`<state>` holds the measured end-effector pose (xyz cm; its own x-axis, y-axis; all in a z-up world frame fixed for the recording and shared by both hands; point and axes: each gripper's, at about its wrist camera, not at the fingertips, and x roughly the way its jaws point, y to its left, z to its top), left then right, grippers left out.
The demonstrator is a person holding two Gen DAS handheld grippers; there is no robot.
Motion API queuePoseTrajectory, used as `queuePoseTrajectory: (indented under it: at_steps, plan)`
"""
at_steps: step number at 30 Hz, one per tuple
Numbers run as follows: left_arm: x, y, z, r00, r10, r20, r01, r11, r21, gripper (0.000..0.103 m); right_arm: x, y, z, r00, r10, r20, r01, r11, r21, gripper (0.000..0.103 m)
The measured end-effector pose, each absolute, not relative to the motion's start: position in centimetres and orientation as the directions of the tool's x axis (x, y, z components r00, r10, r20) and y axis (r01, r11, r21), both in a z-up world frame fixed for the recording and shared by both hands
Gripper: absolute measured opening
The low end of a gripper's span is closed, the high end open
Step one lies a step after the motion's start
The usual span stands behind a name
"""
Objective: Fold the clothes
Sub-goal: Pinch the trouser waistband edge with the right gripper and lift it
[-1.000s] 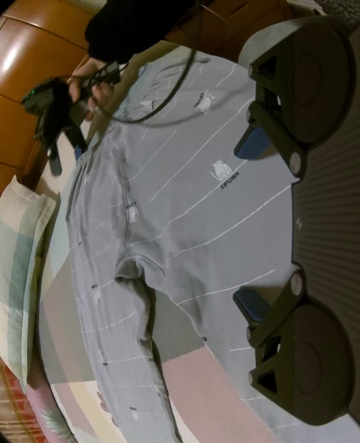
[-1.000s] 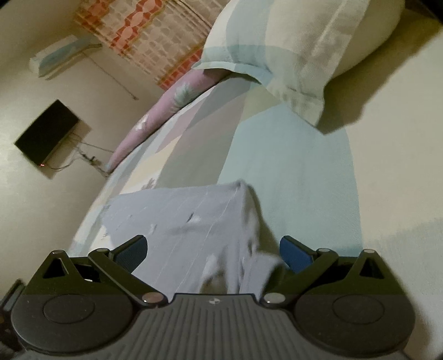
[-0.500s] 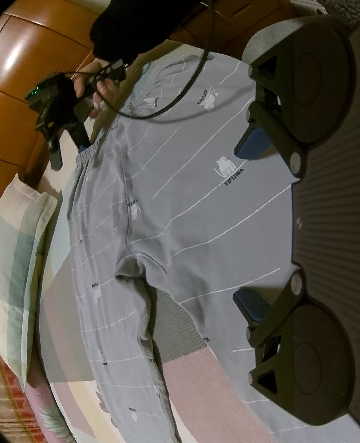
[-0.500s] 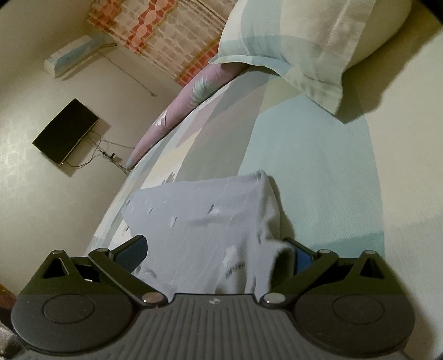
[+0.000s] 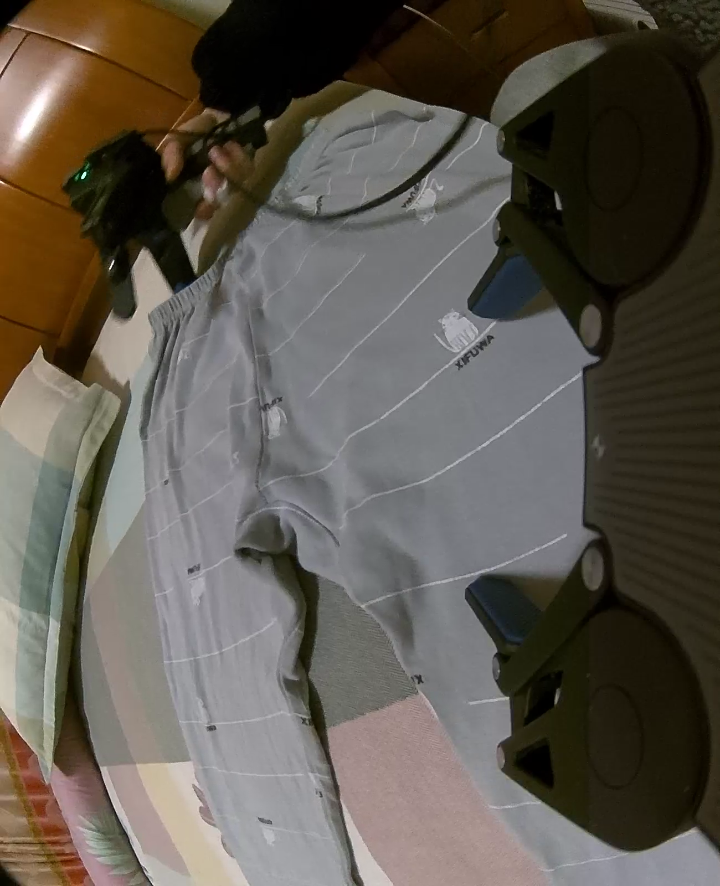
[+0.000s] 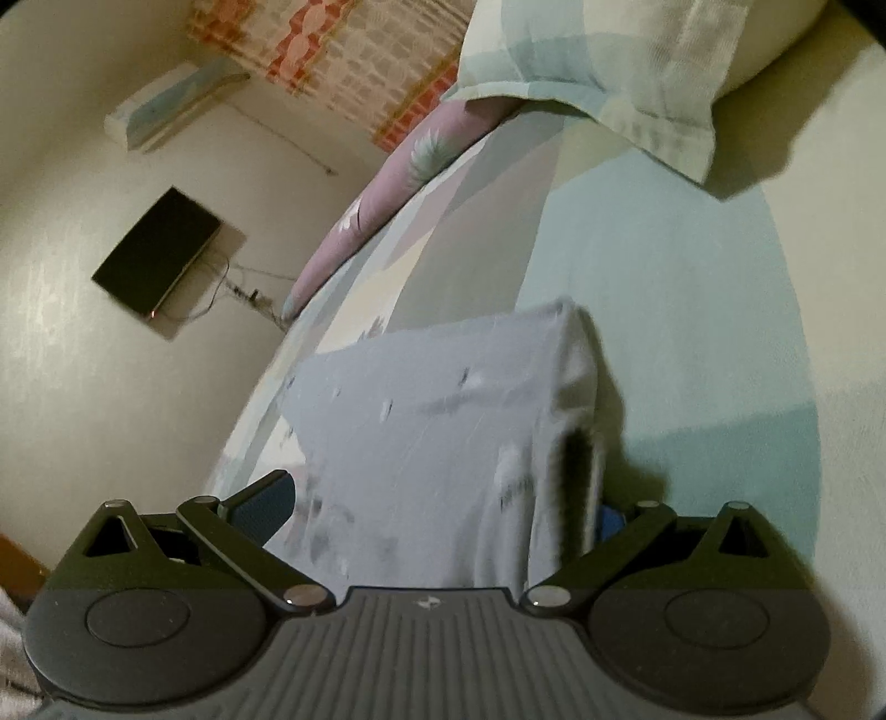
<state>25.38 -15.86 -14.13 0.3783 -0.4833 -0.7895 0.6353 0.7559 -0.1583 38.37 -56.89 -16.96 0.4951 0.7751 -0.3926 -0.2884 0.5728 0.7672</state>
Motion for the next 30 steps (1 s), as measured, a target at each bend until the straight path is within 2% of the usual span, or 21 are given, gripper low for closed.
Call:
queuePoseTrajectory:
  at_steps: [4,8,10,11,13,14,15,16,23,27,30]
  plan:
    - [25.4,-15.6,-14.1,0.374,-0.490,-0.788,0.635,0.754,-0.168,0.100,38.9,-56.4,-16.9,0.515,0.761,-0.393,-0.271,0.580,0.768,0.103]
    - [25.5,-15.4,-14.1,0.370,-0.497,-0.785,0.640,0.749,-0.173,0.100,37.2,-56.3,-17.1,0.479,0.797,-0.367,-0.327,0.550,0.769,0.101]
    - [25.6,-15.5,-14.2,0.372,-0.496,-0.784,0.641,0.749,-0.170,0.100,37.6,-56.8,-17.5,0.510,0.776,-0.373,-0.292,0.563,0.773,0.083]
    - [25.6,-15.6,-14.2,0.374,-0.494,-0.785,0.640,0.750,-0.167,0.100,38.1,-57.2,-17.7,0.523,0.763,-0.380,-0.267,0.570,0.777,0.077]
    - [25.6,-15.7,-14.1,0.374,-0.492,-0.786,0.640,0.751,-0.164,0.100,39.1,-57.7,-18.2,0.540,0.743,-0.395,-0.228,0.581,0.781,0.048]
    - [25.5,-15.6,-14.1,0.374,-0.491,-0.787,0.640,0.750,-0.164,0.100,39.5,-58.0,-18.6,0.548,0.727,-0.414,-0.201,0.594,0.779,0.038]
    - [25.5,-15.6,-14.1,0.373,-0.492,-0.787,0.642,0.749,-0.164,0.100,39.7,-58.3,-19.0,0.553,0.711,-0.433,-0.174,0.607,0.775,0.014]
    - [25.4,-15.5,-14.1,0.372,-0.493,-0.787,0.644,0.748,-0.164,0.100,39.6,-58.5,-19.3,0.561,0.706,-0.432,-0.162,0.605,0.779,0.006]
    - [25.5,-15.6,-14.1,0.372,-0.487,-0.790,0.654,0.742,-0.150,0.100,39.1,-58.1,-19.5,0.591,0.673,-0.445,-0.167,0.641,0.749,0.008]
    - [25.4,-15.7,-14.2,0.375,-0.483,-0.791,0.655,0.742,-0.143,0.100,39.1,-57.7,-19.2,0.600,0.662,-0.450,-0.173,0.656,0.735,0.012]
    - [25.5,-15.9,-14.2,0.375,-0.480,-0.793,0.655,0.742,-0.140,0.100,39.2,-57.6,-19.2,0.606,0.648,-0.461,-0.152,0.663,0.733,0.009]
